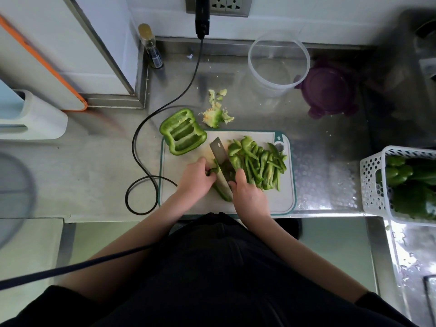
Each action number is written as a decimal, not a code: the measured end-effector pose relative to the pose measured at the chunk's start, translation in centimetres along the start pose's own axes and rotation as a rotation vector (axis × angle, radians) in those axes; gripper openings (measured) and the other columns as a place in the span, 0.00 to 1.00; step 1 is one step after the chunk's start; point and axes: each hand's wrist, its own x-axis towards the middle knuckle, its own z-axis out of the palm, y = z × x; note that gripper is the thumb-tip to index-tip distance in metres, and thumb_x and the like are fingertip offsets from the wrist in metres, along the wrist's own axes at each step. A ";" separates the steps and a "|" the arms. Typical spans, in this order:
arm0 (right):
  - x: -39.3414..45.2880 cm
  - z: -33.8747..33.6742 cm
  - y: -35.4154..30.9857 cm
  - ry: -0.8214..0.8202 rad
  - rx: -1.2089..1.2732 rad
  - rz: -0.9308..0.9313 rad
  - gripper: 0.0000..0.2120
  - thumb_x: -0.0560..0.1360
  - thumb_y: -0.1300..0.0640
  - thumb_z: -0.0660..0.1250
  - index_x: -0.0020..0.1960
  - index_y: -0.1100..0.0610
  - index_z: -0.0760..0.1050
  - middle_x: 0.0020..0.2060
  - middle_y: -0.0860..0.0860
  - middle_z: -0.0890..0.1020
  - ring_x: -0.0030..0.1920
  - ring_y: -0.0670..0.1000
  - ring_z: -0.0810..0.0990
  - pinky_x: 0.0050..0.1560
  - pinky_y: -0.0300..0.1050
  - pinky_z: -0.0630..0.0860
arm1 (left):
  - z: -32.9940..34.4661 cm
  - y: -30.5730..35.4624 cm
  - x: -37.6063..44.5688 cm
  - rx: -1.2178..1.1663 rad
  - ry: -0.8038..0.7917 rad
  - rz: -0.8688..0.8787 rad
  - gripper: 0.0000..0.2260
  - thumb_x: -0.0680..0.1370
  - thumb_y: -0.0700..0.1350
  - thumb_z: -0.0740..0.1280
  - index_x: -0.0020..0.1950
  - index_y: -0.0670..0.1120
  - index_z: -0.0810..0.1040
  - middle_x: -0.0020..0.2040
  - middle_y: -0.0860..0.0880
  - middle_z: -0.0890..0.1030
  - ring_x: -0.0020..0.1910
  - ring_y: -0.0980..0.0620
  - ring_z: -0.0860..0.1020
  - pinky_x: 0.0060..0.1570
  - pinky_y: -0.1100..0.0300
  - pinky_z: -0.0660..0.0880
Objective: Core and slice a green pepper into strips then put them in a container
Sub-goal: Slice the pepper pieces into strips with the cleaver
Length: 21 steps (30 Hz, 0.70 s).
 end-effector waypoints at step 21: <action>1.3 -0.4 -2.2 -0.089 -0.208 -0.047 0.21 0.76 0.71 0.57 0.66 0.61 0.58 0.42 0.54 0.81 0.40 0.57 0.82 0.34 0.47 0.74 | 1.4 0.6 -1.0 -0.204 -0.039 -0.154 0.06 0.77 0.39 0.64 0.49 0.41 0.67 0.34 0.43 0.79 0.24 0.51 0.76 0.18 0.66 0.67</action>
